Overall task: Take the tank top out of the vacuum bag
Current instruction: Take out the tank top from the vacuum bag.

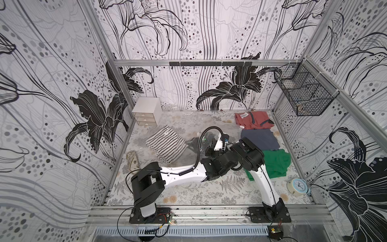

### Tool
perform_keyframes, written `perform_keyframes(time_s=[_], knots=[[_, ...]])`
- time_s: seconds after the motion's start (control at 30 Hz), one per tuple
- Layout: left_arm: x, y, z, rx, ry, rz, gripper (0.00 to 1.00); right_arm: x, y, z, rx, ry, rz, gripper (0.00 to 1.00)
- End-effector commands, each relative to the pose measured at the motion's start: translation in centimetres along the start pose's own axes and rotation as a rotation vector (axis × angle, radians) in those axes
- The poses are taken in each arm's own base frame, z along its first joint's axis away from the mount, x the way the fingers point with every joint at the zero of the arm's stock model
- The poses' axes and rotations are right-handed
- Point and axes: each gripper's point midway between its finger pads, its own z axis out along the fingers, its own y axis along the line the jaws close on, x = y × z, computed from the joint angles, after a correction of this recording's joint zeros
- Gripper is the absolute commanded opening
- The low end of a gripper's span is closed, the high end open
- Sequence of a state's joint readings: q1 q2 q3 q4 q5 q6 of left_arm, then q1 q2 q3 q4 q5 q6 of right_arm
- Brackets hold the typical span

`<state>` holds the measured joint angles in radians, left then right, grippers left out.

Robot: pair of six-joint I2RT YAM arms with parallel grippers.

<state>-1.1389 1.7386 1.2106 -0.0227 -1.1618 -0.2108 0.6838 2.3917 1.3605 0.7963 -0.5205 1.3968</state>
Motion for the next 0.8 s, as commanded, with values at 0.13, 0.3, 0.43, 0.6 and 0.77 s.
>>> perform_keyframes(time_s=[0.13, 0.3, 0.43, 0.6, 0.77], knots=[[0.0, -2.4, -1.1, 0.107, -0.011, -0.024, 0.0, 1.4, -2.6, 1.9, 0.073, 0.018, 0.045, 0.45], [0.0, -2.0, -1.2, 0.096, -0.013, -0.024, 0.0, 1.2, -2.5, 1.8, 0.085, 0.009, 0.03, 0.32], [1.0, -2.2, -0.4, 0.095, 0.009, -0.018, 0.0, 1.6, -2.4, 2.0, 0.072, 0.031, 0.026, 0.14], [2.4, -1.1, 1.0, 0.041, 0.048, 0.0, 0.0, 1.8, -1.7, 1.7, 0.07, 0.048, -0.011, 0.03], [4.3, 0.5, 2.4, 0.015, 0.117, -0.014, 0.0, 2.1, -0.4, 0.9, 0.088, 0.061, -0.079, 0.0]])
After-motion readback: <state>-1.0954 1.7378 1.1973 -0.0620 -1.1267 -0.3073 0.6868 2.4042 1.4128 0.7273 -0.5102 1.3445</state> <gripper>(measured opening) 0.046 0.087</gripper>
